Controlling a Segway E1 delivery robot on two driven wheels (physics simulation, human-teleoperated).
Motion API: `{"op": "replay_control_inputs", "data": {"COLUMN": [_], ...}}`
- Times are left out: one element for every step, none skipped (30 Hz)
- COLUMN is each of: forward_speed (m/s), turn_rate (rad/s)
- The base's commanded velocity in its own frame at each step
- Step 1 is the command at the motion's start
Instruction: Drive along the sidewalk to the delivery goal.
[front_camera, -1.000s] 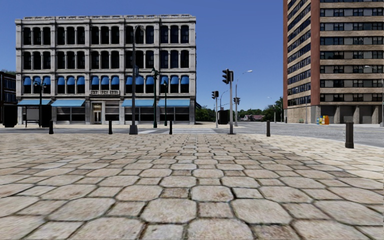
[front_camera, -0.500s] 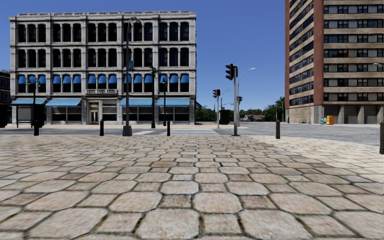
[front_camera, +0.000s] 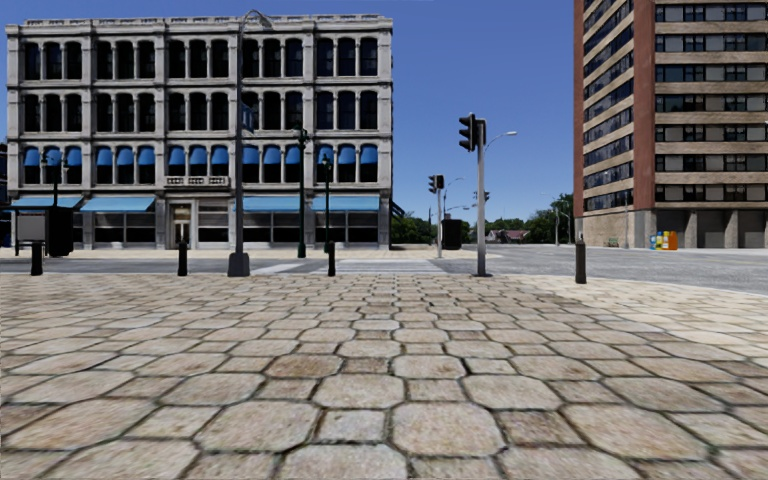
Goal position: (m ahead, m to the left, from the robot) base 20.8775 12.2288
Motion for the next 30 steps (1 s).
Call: {"op": "replay_control_inputs", "data": {"forward_speed": [2.00,2.00,2.00,2.00,2.00,2.00,2.00,2.00,2.00,2.00,2.00,2.00,2.00,2.00,2.00,2.00,2.00,2.00,2.00,2.00,2.00,2.00,2.00,2.00,2.00,2.00,2.00,2.00,2.00,2.00], "turn_rate": [0.00,0.00,0.00,0.00,0.00,0.00,0.00,0.00,0.00,0.00,0.00,0.00,0.00,0.00,0.00,0.00,0.00,0.00,0.00,0.00,0.00,0.00,0.00,0.00,0.00,0.00,0.00,0.00,0.00,0.00]}}
